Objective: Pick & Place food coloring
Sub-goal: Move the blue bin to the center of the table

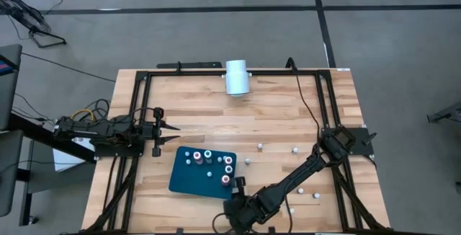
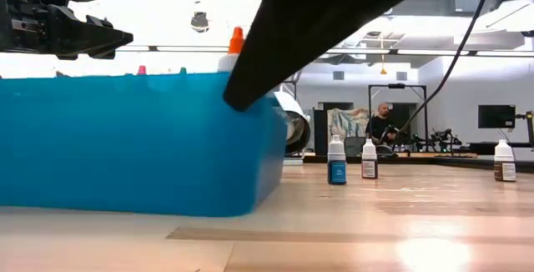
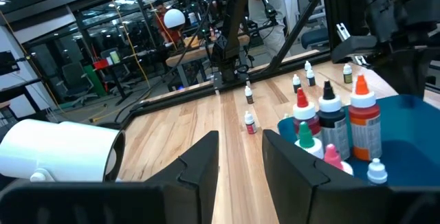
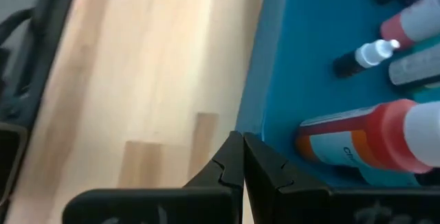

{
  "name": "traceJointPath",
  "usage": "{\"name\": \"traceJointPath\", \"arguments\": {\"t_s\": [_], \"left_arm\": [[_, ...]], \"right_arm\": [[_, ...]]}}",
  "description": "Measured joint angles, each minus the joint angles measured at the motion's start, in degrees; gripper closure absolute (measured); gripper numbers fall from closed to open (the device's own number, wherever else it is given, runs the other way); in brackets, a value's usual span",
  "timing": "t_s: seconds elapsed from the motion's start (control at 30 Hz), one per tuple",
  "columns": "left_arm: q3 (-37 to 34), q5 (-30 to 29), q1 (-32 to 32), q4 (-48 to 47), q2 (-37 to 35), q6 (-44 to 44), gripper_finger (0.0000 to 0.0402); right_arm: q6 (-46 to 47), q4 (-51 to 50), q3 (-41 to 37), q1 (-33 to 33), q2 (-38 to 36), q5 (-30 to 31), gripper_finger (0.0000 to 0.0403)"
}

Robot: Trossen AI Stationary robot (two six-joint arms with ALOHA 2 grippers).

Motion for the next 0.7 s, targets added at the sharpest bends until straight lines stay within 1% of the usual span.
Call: {"name": "traceJointPath", "arguments": {"t_s": [0.17, 0.5, 0.7], "left_arm": [[0.0, 0.0, 0.0, 0.0, 0.0, 0.0, 0.0297], [0.0, 0.0, 0.0, 0.0, 0.0, 0.0, 0.0297], [0.0, 0.0, 0.0, 0.0, 0.0, 0.0, 0.0297]], "right_arm": [[3.5, -0.7, 0.0, -0.9, 0.0, 3.3, 0.0403], [14.4, -3.9, 0.0, -3.1, 0.0, 11.6, 0.0403], [18.8, -6.4, 0.0, -4.3, 0.0, 13.8, 0.0403]]}}
